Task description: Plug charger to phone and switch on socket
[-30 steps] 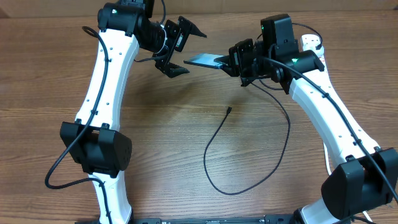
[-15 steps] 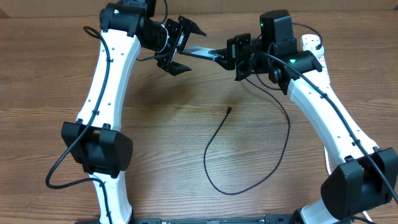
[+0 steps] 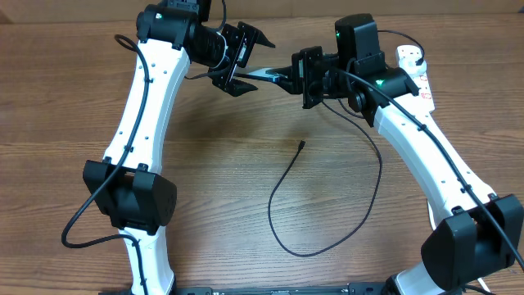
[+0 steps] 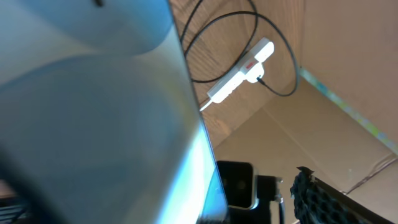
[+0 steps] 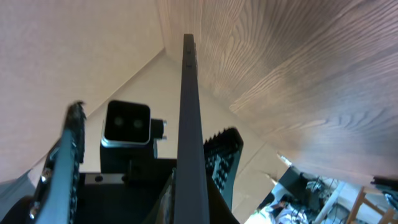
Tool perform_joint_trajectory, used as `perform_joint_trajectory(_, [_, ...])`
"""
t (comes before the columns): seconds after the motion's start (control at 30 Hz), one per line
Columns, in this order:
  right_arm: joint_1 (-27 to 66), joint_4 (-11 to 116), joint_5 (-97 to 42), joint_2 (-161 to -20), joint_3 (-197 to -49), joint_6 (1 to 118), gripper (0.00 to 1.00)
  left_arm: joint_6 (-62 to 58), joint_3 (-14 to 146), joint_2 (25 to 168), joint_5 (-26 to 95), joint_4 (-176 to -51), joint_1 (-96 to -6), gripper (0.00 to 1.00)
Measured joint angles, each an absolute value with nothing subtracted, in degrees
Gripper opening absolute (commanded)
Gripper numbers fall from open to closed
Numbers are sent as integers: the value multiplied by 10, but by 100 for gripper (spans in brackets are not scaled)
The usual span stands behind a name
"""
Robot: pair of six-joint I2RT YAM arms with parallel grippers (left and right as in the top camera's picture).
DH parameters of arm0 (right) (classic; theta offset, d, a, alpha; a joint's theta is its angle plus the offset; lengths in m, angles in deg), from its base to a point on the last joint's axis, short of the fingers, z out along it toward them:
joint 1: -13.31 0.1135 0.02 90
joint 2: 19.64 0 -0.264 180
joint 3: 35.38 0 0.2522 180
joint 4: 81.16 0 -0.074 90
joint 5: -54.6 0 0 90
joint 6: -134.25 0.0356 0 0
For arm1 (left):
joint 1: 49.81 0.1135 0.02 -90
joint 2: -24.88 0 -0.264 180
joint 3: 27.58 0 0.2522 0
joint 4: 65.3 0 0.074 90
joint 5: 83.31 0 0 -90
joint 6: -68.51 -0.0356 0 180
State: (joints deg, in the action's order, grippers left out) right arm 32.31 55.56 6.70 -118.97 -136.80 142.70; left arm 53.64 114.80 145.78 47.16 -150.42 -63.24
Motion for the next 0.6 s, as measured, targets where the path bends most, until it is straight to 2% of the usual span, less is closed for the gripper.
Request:
perform_joint_trajectory(0.13, [323,555,73,-1190,-1368,1443,4,551,1148,1458,471,-1495,-632,82])
perform_joint_trajectory(0.3, [323,559,75,-1190,-1368,1460,4,566,1148,1458,470,-1493,-632,75])
perform_joint_trajectory(0.6, [323,570,74,-1190,-1368,1496,4,590,1148,1458,469,-1487,-632,75])
